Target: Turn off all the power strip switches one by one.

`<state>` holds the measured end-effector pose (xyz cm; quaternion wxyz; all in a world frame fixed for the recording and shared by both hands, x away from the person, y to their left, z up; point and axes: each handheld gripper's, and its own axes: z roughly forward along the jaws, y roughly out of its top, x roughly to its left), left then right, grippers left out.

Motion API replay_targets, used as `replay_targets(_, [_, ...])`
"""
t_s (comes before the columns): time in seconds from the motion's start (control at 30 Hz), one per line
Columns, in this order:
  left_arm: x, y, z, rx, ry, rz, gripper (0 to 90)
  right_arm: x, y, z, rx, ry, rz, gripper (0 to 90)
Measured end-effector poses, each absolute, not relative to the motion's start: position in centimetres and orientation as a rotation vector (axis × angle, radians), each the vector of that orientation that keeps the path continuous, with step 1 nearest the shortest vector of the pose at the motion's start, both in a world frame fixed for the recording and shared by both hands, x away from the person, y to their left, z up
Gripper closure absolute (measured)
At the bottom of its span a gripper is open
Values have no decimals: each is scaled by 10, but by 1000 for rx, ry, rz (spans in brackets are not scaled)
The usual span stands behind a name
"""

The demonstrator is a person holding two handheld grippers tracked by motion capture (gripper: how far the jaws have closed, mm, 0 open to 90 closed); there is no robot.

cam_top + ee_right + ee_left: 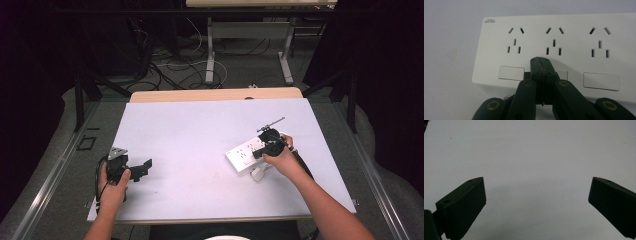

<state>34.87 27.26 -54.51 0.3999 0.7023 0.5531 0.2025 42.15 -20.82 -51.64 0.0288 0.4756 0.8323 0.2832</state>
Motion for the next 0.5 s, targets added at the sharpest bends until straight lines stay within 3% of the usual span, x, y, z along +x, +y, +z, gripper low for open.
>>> replay_targets(0.5, [349,273,-545,1782,1402,508,13,421,-207,-515,1491,2556,856,900])
